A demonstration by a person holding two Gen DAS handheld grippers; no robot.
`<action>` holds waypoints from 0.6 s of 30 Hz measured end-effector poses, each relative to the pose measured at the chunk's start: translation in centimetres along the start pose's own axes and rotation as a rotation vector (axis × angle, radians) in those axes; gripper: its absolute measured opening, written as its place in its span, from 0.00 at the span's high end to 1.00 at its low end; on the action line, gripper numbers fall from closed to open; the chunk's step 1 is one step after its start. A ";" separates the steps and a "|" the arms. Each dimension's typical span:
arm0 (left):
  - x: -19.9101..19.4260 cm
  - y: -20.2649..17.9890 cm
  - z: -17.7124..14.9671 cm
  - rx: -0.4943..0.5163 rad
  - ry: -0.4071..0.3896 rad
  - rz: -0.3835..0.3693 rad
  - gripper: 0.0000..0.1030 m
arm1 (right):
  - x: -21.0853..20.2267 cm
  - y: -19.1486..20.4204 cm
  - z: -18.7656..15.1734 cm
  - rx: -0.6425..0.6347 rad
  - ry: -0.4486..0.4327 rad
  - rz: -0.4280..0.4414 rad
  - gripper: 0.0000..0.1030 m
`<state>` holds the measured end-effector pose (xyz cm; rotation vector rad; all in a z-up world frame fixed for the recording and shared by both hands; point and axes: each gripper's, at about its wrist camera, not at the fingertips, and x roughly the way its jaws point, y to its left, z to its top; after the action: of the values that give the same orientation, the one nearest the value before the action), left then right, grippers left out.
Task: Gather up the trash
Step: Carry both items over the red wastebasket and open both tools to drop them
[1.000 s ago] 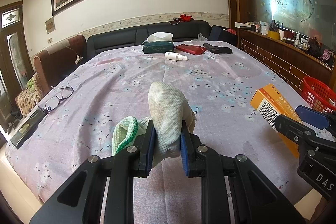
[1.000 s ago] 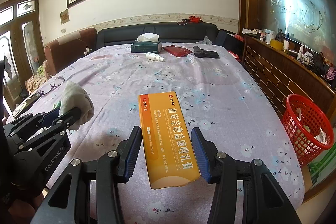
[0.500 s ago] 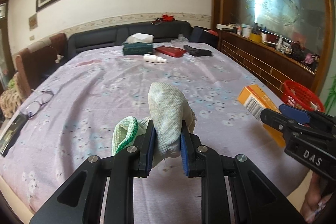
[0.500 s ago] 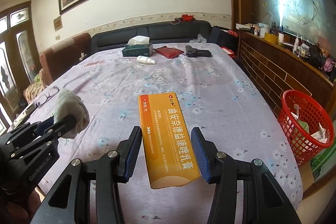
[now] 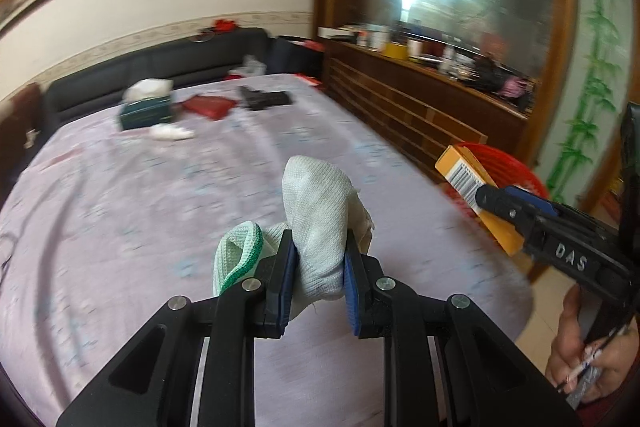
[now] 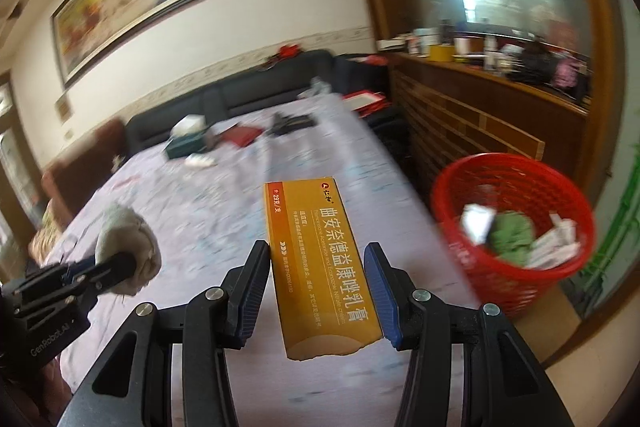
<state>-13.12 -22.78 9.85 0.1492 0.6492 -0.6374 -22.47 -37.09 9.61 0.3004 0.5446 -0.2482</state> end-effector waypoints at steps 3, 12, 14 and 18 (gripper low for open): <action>1.6 -3.6 2.0 0.038 0.017 -0.083 0.80 | -0.8 -3.8 1.2 0.046 -0.010 -0.040 0.49; 7.4 -13.6 7.3 0.106 0.048 -0.272 0.80 | -2.8 -15.2 5.1 0.193 -0.041 -0.148 0.49; 9.1 -15.6 8.2 0.115 0.059 -0.305 0.80 | -2.8 -16.8 5.8 0.201 -0.044 -0.165 0.49; 12.4 -18.8 8.9 0.121 0.088 -0.335 0.76 | -1.5 -19.5 6.8 0.230 -0.037 -0.196 0.48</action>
<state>-12.09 -46.92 10.59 0.1839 0.7279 -0.9983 -26.55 -57.29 11.72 0.4650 0.5097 -0.5070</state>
